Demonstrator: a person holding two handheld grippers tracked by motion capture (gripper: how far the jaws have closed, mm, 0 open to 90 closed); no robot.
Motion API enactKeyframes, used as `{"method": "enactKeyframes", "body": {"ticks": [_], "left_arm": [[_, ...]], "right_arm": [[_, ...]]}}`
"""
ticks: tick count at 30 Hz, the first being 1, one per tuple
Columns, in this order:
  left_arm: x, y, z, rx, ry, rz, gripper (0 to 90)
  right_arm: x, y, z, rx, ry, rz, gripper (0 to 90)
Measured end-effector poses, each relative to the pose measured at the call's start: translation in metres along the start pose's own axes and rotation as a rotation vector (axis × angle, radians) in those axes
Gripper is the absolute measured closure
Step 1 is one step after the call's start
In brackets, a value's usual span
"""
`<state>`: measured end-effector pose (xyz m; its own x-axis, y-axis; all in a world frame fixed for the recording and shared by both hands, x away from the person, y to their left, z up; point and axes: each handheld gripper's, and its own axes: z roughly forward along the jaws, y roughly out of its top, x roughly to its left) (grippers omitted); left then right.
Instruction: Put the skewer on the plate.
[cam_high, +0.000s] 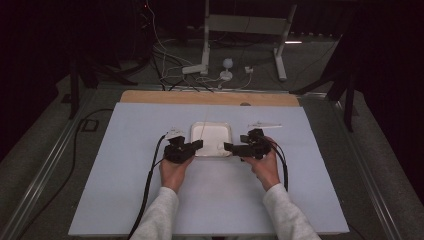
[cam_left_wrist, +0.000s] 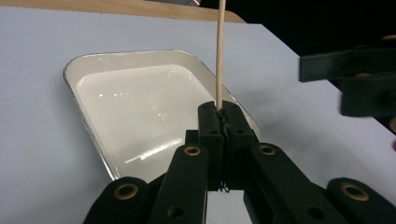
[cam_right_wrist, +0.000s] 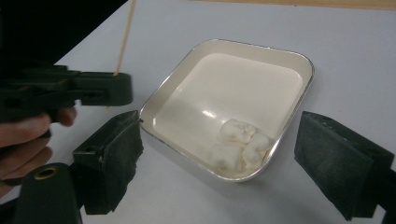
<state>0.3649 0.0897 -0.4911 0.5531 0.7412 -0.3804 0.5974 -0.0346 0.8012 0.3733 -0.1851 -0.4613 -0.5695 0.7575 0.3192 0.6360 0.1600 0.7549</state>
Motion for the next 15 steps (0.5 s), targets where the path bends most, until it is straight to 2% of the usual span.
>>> {"method": "enactKeyframes", "body": {"ticks": [8,15], "left_arm": [[0.005,0.001,0.008,0.002,0.036,-0.061,89.8],[0.006,-0.002,0.018,0.035,0.068,-0.076,89.6]], "right_arm": [[0.001,-0.011,-0.016,-0.021,0.002,-0.021,14.4],[-0.005,-0.023,-0.035,-0.039,0.001,-0.014,14.2]]}}
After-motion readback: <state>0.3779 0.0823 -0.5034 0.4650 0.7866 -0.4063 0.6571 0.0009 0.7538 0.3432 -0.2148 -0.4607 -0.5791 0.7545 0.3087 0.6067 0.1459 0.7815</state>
